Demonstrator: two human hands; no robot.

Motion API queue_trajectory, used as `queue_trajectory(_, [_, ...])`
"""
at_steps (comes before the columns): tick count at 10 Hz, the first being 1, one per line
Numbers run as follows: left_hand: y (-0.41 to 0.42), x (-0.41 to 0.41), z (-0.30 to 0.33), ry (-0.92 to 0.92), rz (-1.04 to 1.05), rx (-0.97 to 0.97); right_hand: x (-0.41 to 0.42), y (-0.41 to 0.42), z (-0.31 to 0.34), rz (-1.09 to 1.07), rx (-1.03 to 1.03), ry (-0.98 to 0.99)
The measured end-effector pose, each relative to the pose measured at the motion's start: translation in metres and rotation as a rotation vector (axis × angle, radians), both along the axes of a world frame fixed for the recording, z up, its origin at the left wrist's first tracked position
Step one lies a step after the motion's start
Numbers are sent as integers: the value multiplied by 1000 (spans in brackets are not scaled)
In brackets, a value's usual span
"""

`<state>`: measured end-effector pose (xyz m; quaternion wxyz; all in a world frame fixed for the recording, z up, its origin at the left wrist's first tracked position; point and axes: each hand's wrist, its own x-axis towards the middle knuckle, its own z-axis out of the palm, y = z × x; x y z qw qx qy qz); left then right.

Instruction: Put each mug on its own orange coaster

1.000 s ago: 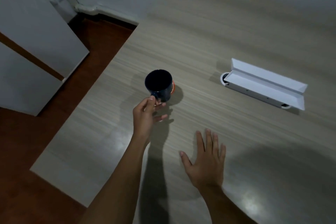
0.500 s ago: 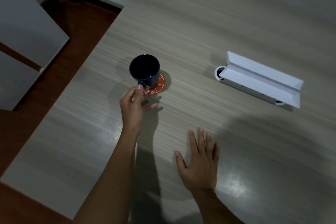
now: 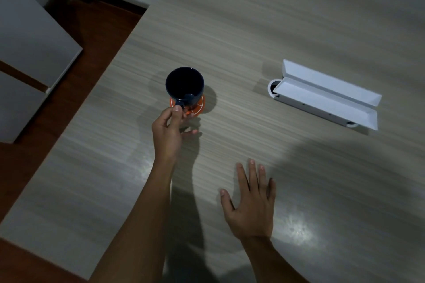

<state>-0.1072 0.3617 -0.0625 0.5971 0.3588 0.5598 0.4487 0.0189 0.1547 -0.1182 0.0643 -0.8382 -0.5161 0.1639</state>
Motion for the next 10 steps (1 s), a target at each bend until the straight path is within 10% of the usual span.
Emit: queue_trajectory(10, [-17, -21, 9, 71, -9, 0, 0, -1, 5, 35, 30, -28])
